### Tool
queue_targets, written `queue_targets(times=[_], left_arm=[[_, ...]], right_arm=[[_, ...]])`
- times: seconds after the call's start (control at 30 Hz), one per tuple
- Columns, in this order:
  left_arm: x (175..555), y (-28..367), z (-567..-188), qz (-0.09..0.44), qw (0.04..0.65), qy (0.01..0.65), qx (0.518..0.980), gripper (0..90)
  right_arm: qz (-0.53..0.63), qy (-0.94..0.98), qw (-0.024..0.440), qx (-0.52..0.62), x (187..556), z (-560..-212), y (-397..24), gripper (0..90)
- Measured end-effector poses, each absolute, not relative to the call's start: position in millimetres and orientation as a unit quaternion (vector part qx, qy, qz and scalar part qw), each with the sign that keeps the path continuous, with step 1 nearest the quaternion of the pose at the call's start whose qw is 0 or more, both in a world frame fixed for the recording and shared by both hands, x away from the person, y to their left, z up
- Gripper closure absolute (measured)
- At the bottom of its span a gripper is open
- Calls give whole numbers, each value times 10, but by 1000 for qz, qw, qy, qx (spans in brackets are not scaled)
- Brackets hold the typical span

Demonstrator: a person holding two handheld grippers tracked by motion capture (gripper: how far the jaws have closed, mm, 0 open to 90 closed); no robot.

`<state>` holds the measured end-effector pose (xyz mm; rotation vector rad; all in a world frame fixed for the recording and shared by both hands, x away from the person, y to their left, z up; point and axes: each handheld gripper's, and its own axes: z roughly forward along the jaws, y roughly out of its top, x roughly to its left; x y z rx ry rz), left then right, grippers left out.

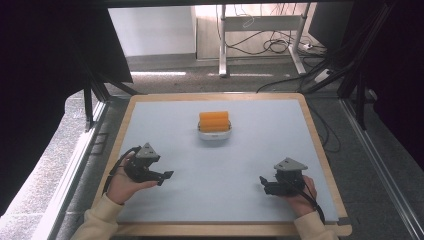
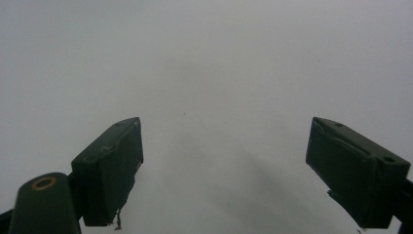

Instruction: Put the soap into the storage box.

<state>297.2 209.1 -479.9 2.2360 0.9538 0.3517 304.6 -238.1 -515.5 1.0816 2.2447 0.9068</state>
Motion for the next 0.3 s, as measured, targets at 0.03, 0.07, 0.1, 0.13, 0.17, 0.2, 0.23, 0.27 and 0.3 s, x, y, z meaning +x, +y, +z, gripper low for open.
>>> queue_targets(times=[0.03, 0.07, 0.1, 0.13, 0.17, 0.2, 0.23, 0.27, 0.3], left_arm=[[2973, 2085, -4802, 135, 337, 365, 858, 224], [2975, 2079, -4801, 134, 337, 365, 858, 224], [2982, 2077, -4800, 136, 338, 362, 858, 224], [2990, 2075, -4798, 136, 338, 362, 858, 223], [2999, 2077, -4796, 137, 338, 361, 858, 222], [3008, 2082, -4794, 138, 338, 359, 859, 221], [3017, 2088, -4797, 142, 338, 359, 858, 218], [3022, 2093, -4799, 143, 338, 359, 858, 215], [3031, 2103, -4806, 147, 337, 358, 858, 212]], right_arm=[[331, 822, 242, 396, 3047, -5158, -2382, 142], [331, 822, 242, 395, 3047, -5160, -2382, 141], [331, 823, 242, 394, 3048, -5162, -2383, 141], [331, 823, 242, 392, 3048, -5163, -2384, 141], [334, 822, 240, 393, 3046, -5164, -2384, 142], [336, 822, 239, 393, 3049, -5166, -2386, 142], [339, 821, 238, 392, 3055, -5167, -2386, 142], [343, 820, 239, 392, 3061, -5161, -2384, 143], [346, 818, 239, 392, 3063, -5154, -2385, 143]])
